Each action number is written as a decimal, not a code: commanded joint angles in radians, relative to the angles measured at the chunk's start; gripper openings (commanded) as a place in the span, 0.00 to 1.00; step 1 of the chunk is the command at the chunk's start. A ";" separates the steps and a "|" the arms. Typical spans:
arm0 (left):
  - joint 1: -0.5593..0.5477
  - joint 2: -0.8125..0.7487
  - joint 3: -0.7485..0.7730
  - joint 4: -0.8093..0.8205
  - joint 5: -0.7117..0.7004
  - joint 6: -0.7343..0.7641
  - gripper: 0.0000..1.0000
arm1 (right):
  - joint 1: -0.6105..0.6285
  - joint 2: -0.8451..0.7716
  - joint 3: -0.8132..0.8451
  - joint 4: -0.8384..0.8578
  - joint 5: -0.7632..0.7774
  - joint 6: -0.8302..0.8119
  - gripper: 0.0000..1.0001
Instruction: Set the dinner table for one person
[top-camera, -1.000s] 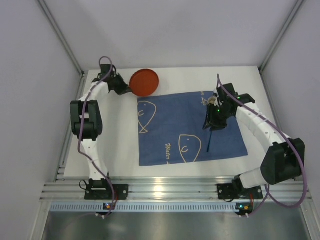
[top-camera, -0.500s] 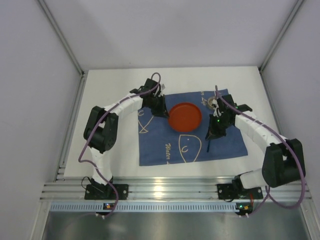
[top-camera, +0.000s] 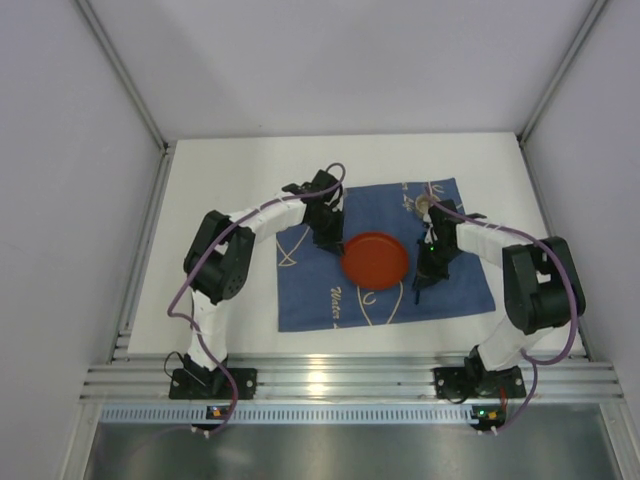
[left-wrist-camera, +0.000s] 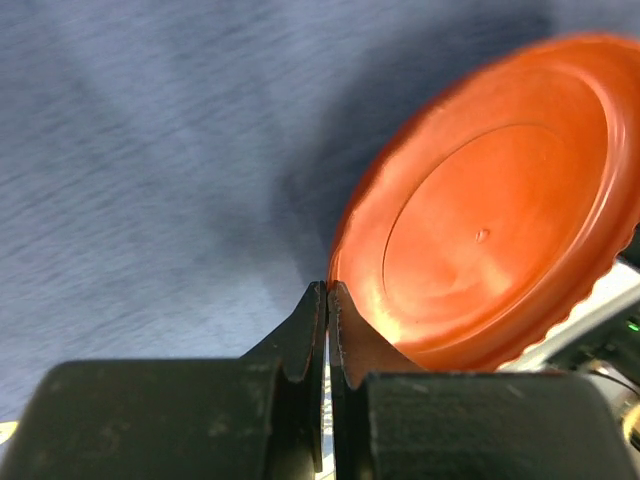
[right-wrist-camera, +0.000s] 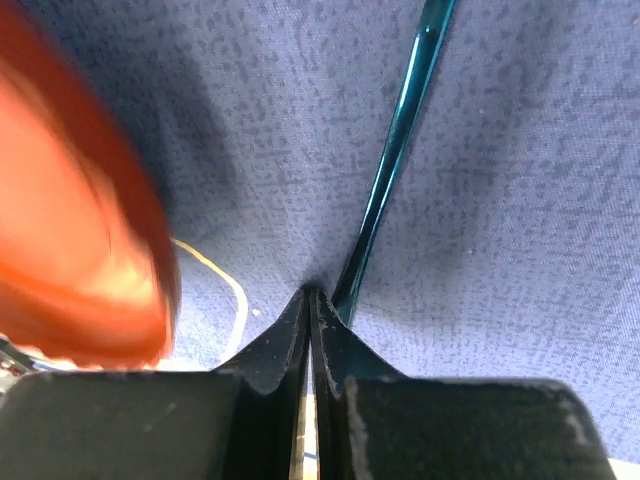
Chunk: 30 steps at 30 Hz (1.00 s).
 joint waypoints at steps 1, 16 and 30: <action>0.004 0.003 -0.004 -0.056 -0.063 0.040 0.00 | -0.023 0.015 -0.027 0.042 0.060 -0.013 0.00; 0.006 0.052 -0.022 -0.084 -0.152 0.088 0.00 | -0.120 -0.002 -0.058 -0.056 0.199 0.009 0.00; 0.007 0.097 0.041 -0.094 -0.174 0.101 0.00 | -0.139 -0.082 -0.032 -0.136 0.159 0.001 0.00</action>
